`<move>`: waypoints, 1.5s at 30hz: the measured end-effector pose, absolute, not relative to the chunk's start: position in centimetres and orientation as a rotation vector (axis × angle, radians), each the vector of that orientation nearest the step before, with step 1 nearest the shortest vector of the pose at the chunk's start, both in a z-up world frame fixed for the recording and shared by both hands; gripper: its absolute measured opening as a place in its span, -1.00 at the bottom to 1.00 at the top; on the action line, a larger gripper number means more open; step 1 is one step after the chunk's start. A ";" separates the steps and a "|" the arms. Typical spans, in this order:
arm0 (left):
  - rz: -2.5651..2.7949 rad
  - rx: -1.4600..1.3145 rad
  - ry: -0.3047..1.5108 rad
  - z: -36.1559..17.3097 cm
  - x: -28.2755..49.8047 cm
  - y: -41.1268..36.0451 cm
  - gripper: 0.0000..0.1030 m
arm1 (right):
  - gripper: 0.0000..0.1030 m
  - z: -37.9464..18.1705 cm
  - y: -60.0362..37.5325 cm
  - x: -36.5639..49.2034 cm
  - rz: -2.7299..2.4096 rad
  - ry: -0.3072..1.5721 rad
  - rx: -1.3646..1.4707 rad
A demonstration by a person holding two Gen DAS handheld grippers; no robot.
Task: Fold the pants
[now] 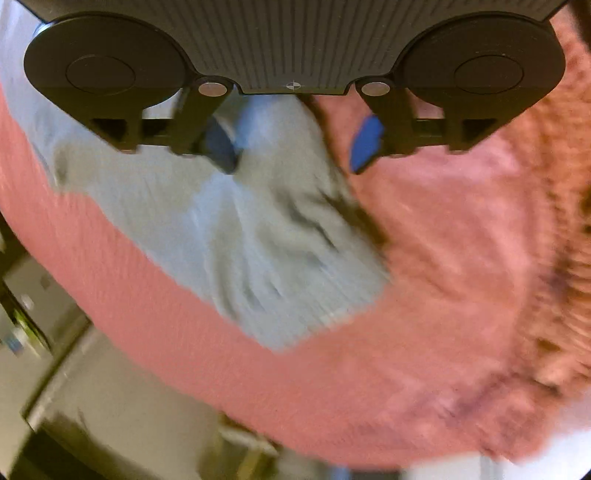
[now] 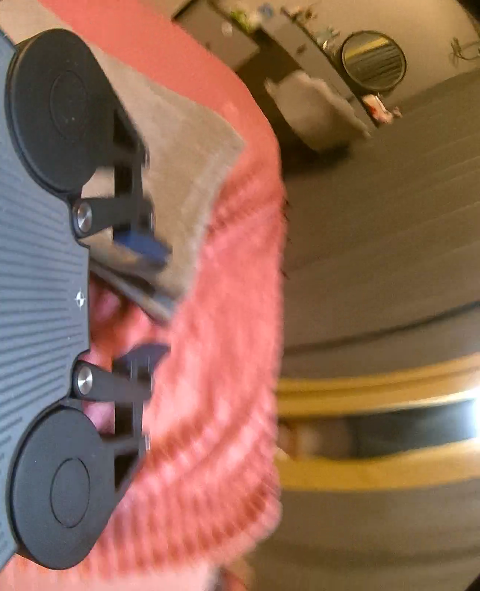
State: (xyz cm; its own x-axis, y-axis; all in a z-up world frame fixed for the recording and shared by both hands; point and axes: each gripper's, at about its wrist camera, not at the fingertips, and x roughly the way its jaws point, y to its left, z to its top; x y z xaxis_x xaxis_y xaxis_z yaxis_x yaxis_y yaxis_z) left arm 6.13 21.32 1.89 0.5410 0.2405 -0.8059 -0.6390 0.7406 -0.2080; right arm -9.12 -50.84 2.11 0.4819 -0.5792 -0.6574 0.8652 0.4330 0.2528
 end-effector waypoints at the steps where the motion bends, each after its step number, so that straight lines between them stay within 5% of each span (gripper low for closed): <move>1: 0.571 -0.497 0.798 2.8 5.7 21.2 0.57 | 0.22 2.8 -50.4 -9.0 -0.967 0.510 0.586; 4: 0.538 -0.400 0.686 5.0 5.3 19.5 0.85 | 0.22 4.9 -47.8 -8.4 -0.825 0.440 0.550; 12: 0.269 -0.312 0.871 0.6 9.8 13.0 0.85 | 0.21 0.6 -38.7 -0.2 -0.201 0.703 0.677; 16: 0.353 -0.167 0.961 -1.9 11.3 12.8 0.76 | -0.08 -1.3 -39.0 0.5 -0.288 0.765 0.659; 21: 0.597 -0.068 0.880 -0.6 12.1 13.0 0.76 | 0.25 1.8 -36.1 2.2 -0.443 0.743 0.375; 28: 0.652 -0.093 0.741 0.2 12.2 12.9 0.88 | 0.65 4.4 -26.6 11.5 0.124 0.733 0.615; 37: 0.841 -0.274 0.686 -2.1 11.0 18.3 0.88 | 0.66 3.7 -13.0 26.1 0.480 0.890 0.740; 45: 0.832 -0.286 0.674 -2.3 11.0 18.2 0.88 | 0.66 0.2 -7.3 30.5 0.508 1.186 0.601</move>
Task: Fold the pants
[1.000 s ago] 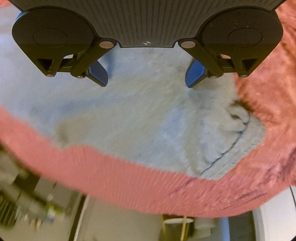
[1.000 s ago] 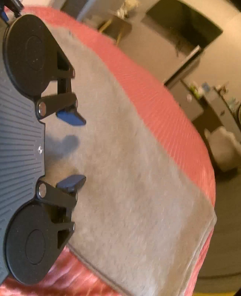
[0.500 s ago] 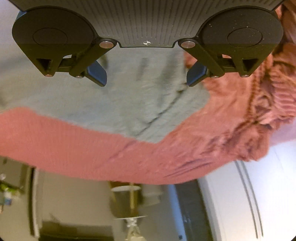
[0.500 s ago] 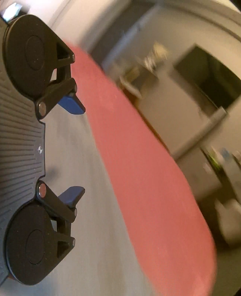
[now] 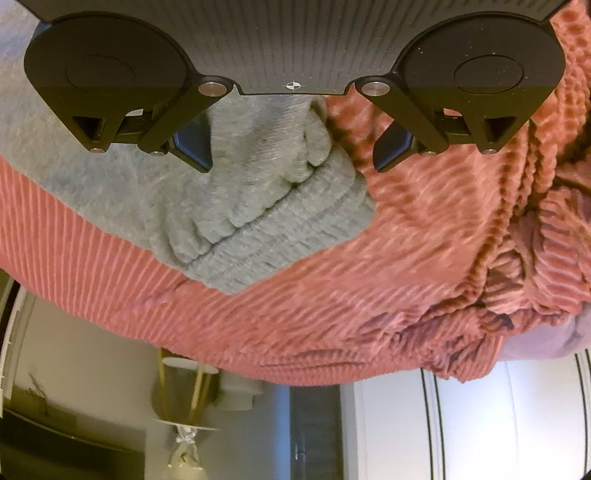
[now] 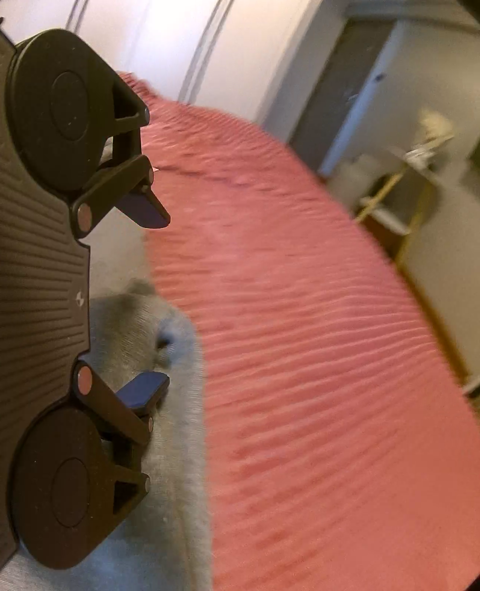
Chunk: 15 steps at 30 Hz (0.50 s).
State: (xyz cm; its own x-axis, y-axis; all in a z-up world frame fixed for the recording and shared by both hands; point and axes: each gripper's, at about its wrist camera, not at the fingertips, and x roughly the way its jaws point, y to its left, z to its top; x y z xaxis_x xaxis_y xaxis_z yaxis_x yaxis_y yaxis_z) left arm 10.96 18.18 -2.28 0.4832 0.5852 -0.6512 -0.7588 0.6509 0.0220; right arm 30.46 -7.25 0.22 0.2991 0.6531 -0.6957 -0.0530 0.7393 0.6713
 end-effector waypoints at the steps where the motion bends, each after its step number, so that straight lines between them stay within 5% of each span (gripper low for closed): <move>1: 0.824 -0.291 0.675 -2.2 10.9 18.0 0.88 | 0.66 -0.1 -7.0 30.7 0.538 1.224 0.599; 6: 0.790 -0.277 0.672 -2.7 11.3 17.4 0.88 | 0.66 -0.3 -6.0 31.8 0.595 1.293 0.704; 11: 0.782 -0.282 0.687 -3.0 11.4 17.5 0.88 | 0.67 -1.1 -8.7 32.3 0.446 1.101 0.928; 15: 0.783 -0.269 0.684 -3.0 11.5 17.3 0.88 | 0.66 0.0 -8.9 30.8 0.388 1.057 0.735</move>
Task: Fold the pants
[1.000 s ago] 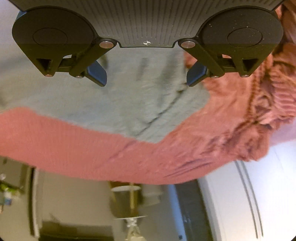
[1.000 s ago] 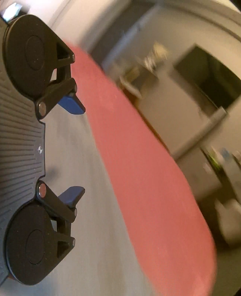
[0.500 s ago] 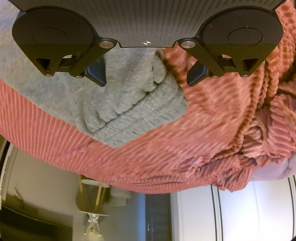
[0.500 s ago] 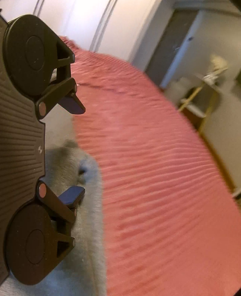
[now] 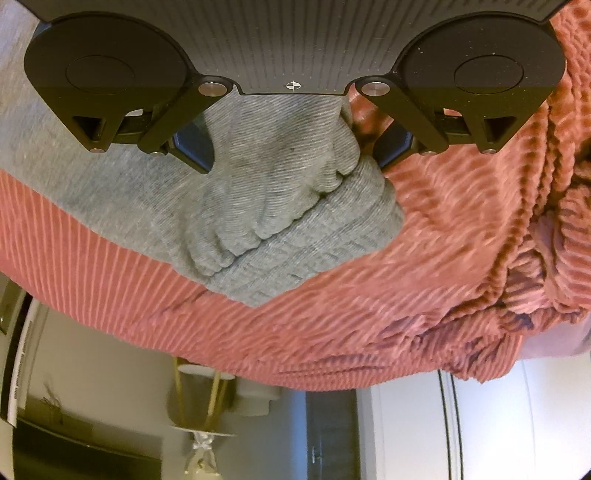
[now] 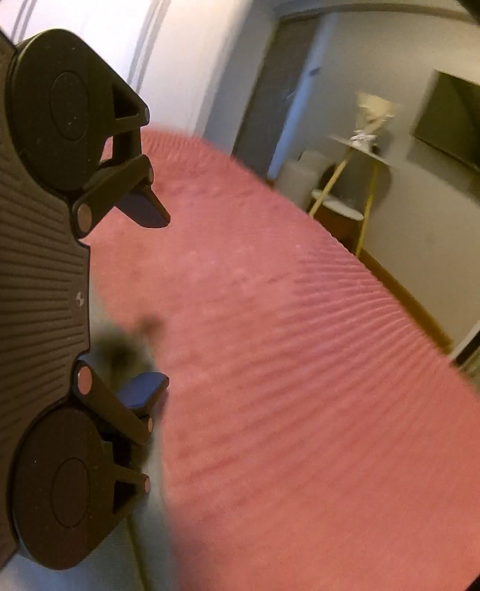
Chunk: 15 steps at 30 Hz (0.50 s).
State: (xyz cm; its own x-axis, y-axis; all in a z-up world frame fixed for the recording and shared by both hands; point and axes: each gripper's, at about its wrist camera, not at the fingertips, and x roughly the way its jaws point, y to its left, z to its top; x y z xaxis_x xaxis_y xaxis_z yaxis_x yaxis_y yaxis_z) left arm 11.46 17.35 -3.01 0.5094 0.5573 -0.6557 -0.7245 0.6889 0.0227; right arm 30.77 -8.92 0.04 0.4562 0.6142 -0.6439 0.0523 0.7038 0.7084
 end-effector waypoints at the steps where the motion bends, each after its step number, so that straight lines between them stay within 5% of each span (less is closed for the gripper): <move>1: 0.785 -0.270 0.682 -3.0 11.5 17.4 0.88 | 0.66 1.0 -9.1 30.1 0.367 1.038 0.679; 4: 0.790 -0.273 0.682 -3.0 11.5 17.4 0.88 | 0.66 3.3 -10.5 27.3 0.444 0.962 0.650; 9: 0.788 -0.252 0.683 -3.0 11.6 17.2 0.88 | 0.65 -0.8 -10.2 25.9 0.581 1.195 0.731; 11: 0.786 -0.244 0.682 -3.0 11.5 17.1 0.88 | 0.44 -0.1 -12.0 25.9 0.432 1.040 0.637; 13: 0.788 -0.237 0.678 -2.9 11.5 17.0 0.88 | 0.67 1.6 -14.1 24.7 0.211 0.870 0.596; 15: 0.795 -0.231 0.675 -2.9 11.6 16.9 0.88 | 0.66 3.1 -15.3 23.1 0.194 0.795 0.663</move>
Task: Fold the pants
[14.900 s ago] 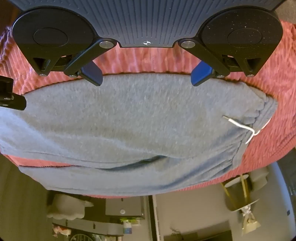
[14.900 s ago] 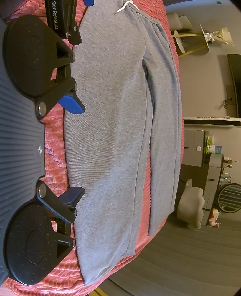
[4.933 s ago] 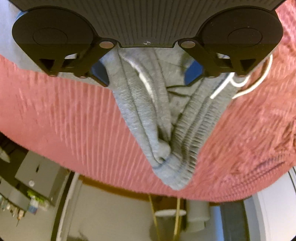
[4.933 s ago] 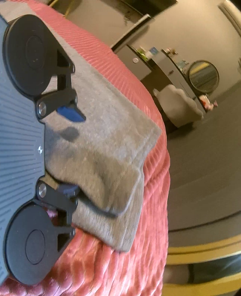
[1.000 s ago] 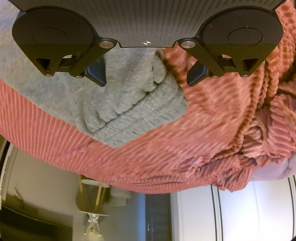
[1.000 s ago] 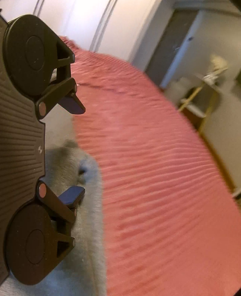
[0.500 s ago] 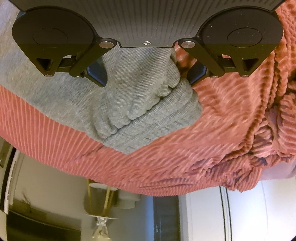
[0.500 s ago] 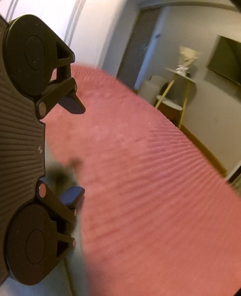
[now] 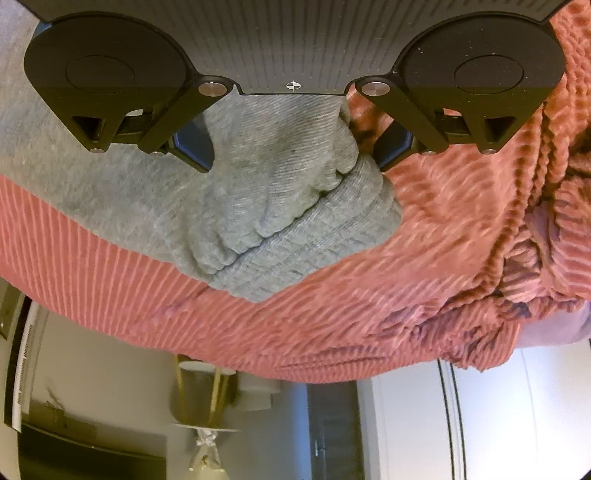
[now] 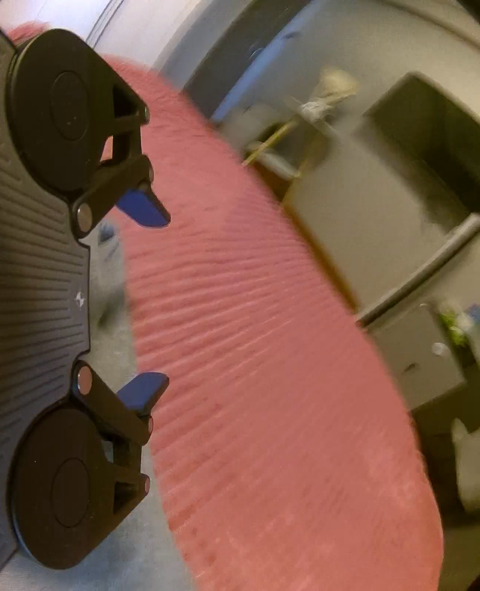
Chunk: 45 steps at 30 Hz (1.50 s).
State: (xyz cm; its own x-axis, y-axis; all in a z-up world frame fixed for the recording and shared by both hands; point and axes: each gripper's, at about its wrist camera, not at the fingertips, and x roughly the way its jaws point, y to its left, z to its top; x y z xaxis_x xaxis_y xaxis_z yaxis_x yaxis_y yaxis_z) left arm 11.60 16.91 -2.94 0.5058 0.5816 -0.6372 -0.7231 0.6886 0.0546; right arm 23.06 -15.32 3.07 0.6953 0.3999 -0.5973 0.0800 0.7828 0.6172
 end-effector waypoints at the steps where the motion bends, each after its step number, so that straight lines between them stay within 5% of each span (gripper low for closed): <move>1: 0.800 -0.228 0.674 -3.0 11.7 16.8 0.88 | 0.66 3.5 -15.4 22.2 0.272 0.800 0.698; 9: 0.769 -0.214 0.621 -1.6 10.6 16.3 0.88 | 0.62 0.6 -17.9 15.2 0.352 1.051 0.584; 14: 0.705 -0.131 0.505 0.3 9.5 14.1 0.88 | 0.66 1.8 -29.7 8.9 0.036 0.850 0.787; 17: 0.583 -0.107 0.474 0.9 9.3 12.6 0.88 | 0.66 1.6 -33.3 6.3 0.062 0.914 0.868; 22: 0.378 -0.081 0.533 1.1 9.4 10.6 0.89 | 0.66 -0.6 -39.1 1.2 0.092 0.943 0.906; 37: 0.327 -0.073 0.755 -0.6 10.5 9.6 0.89 | 0.64 -3.5 -53.3 -8.5 -0.056 0.612 1.232; 45: 0.325 -0.026 0.787 -0.7 10.6 8.3 0.89 | 0.66 0.5 -52.8 -9.4 -0.471 0.617 0.736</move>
